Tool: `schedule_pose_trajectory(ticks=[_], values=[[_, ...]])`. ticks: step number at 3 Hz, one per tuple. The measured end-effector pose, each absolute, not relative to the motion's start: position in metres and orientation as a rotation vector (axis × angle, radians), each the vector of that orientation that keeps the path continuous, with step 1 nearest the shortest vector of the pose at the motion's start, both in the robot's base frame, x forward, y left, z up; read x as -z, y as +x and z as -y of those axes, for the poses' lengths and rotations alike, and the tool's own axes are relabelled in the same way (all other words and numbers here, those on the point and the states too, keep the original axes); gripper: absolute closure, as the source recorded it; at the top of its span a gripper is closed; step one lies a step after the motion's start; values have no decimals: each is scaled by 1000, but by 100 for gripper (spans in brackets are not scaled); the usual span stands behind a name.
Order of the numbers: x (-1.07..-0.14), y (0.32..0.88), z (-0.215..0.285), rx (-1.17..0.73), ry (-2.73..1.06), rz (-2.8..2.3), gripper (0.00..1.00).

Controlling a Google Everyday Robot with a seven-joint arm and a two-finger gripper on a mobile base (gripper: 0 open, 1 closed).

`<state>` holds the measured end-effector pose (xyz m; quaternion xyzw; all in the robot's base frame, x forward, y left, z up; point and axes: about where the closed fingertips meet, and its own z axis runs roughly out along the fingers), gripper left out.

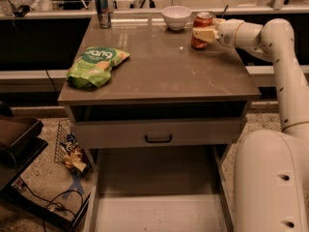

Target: Move coke can near green rice chip bag

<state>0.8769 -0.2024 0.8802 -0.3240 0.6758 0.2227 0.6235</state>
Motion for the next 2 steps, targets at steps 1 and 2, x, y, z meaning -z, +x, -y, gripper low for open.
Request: schedule_pose_trajectory(ticks=[1, 2], values=[[-888, 872, 198, -517, -767, -1545, 100], [-913, 843, 198, -551, -811, -1519, 100]])
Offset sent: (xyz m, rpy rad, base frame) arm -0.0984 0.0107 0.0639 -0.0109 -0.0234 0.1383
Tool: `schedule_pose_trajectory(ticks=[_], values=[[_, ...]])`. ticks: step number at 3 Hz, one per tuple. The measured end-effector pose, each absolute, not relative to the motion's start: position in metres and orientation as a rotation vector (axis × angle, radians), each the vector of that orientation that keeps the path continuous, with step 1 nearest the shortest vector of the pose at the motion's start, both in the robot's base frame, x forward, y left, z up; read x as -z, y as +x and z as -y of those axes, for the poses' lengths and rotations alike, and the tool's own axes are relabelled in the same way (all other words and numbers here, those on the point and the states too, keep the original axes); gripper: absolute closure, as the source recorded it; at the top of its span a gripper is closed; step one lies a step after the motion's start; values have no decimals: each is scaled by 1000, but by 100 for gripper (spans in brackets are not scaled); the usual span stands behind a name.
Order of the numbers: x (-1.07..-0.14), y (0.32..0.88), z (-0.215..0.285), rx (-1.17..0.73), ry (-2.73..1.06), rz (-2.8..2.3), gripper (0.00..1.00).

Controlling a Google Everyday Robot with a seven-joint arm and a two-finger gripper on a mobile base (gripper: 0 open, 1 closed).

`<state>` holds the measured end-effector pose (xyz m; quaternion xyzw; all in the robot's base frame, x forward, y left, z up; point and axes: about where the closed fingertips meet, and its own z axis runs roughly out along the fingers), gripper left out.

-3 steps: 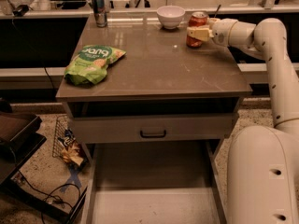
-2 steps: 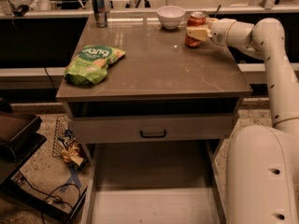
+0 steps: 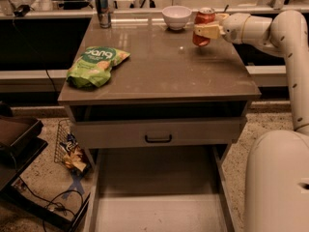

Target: Move coke can near green rice chip bag

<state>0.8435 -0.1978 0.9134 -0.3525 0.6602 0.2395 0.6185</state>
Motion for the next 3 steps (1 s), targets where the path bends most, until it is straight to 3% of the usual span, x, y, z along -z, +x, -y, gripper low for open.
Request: schedule_pose_trajectory(ticks=[3], values=[[-1022, 676, 204, -588, -825, -1424, 100]])
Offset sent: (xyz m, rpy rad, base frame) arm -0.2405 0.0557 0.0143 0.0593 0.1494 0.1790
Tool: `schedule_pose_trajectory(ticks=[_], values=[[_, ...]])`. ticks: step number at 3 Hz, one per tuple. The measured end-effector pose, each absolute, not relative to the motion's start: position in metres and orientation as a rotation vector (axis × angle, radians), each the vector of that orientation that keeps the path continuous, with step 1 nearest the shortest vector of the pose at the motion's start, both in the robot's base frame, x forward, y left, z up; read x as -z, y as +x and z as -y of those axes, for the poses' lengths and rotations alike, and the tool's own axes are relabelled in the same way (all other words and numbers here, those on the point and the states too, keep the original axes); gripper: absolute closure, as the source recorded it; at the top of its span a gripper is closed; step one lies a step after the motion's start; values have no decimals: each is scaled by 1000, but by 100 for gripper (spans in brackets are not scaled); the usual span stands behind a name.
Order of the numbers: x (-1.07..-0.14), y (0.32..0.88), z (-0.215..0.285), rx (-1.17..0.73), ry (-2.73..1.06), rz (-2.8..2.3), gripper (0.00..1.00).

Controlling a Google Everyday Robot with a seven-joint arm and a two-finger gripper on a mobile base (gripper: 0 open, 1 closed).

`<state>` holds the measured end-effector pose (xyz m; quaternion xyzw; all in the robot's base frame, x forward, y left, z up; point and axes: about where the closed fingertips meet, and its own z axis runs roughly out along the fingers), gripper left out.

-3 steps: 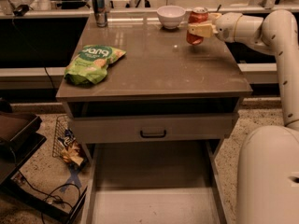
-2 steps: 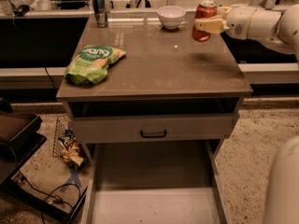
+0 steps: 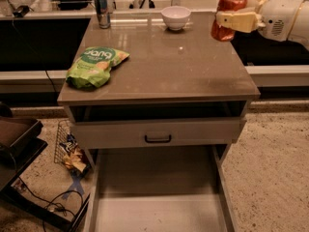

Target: Move coke can near green rice chip bag

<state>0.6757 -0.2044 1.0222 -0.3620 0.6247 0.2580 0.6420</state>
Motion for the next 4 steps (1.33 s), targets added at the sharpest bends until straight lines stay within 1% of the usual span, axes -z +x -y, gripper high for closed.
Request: schedule_pose_trajectory(ticks=[1, 2, 3, 4], values=[[-995, 645, 155, -625, -895, -1453, 100], [-938, 629, 90, -714, -988, -1495, 100], [-900, 633, 36, -779, -1047, -1484, 100], [-883, 654, -19, -834, -1099, -1414, 100]])
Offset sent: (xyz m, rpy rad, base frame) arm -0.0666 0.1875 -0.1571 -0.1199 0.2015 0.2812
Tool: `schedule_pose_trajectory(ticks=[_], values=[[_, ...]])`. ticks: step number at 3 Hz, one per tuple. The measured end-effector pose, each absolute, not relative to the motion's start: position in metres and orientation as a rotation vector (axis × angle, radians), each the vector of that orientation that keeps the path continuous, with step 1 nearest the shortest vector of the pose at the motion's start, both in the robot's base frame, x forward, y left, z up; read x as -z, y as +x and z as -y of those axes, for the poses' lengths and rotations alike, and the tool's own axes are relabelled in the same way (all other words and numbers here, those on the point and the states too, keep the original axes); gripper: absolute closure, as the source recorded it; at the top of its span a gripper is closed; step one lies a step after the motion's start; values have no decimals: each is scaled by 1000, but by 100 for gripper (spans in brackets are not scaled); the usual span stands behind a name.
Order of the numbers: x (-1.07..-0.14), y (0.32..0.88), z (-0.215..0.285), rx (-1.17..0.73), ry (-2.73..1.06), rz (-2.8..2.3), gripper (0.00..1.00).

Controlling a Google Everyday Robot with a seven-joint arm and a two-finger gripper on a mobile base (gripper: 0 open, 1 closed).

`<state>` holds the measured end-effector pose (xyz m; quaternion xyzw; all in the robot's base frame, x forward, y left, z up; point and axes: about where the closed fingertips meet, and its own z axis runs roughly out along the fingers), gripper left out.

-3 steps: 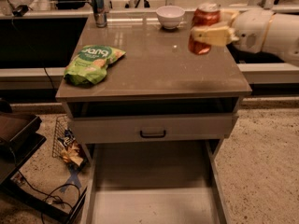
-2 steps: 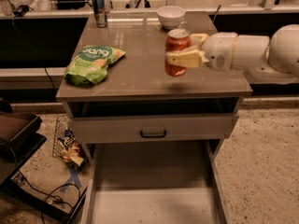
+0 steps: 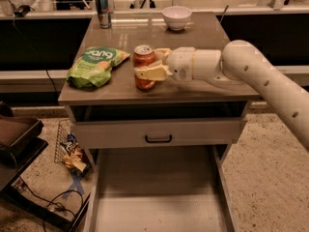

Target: Move coke can near green rice chip bag

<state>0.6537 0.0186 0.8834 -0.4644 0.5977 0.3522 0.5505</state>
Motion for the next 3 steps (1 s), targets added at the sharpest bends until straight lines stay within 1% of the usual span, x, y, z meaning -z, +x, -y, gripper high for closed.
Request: schedule_pose_trajectory(ticks=[1, 2, 3], values=[[-887, 672, -43, -843, -1123, -1356, 100], [-889, 674, -46, -845, -1124, -1348, 100], [-890, 673, -49, -849, -1127, -1346, 82]])
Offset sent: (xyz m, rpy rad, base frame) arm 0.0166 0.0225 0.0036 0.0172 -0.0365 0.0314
